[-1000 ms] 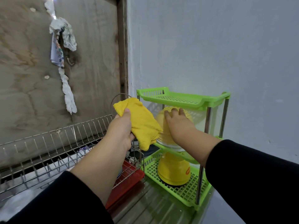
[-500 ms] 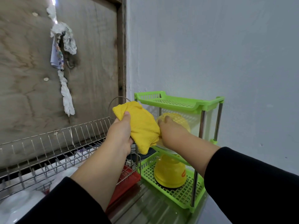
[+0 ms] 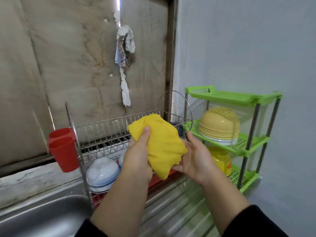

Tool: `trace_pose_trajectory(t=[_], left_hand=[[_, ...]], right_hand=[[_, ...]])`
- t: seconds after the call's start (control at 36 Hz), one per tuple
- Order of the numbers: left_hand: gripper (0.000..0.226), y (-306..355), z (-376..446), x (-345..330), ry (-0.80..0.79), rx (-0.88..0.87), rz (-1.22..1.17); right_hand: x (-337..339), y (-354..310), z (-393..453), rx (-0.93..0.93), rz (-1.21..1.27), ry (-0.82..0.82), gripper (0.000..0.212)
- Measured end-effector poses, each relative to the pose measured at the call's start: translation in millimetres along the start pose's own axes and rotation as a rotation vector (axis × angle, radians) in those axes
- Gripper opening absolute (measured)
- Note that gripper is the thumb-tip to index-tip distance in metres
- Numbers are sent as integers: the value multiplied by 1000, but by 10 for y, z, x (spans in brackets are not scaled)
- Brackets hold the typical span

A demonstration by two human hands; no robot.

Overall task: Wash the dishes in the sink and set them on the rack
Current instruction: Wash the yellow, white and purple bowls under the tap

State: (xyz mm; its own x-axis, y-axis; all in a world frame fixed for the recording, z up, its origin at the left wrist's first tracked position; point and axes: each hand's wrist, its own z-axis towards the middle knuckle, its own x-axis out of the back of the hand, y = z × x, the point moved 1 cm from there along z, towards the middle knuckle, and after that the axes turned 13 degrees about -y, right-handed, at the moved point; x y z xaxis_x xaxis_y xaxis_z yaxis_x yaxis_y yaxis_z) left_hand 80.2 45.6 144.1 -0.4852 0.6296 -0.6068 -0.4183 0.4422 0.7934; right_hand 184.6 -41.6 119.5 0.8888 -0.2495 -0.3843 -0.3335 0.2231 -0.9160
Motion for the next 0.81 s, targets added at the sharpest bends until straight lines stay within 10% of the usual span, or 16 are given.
trace_pose_trajectory(t=[0.14,0.44,0.81], left_hand=[[47,73,-505,464,16,35,1],[68,343,-1559,1436,5,-84,255],[9,669,-2198,1801,220,-187,869]], right_hand=[[-399,482,-198,30,-67,-169,72],[-1067,1065,-525,116,-439,-42,20],[-1652,1206,-425,194,-635,-187,29]])
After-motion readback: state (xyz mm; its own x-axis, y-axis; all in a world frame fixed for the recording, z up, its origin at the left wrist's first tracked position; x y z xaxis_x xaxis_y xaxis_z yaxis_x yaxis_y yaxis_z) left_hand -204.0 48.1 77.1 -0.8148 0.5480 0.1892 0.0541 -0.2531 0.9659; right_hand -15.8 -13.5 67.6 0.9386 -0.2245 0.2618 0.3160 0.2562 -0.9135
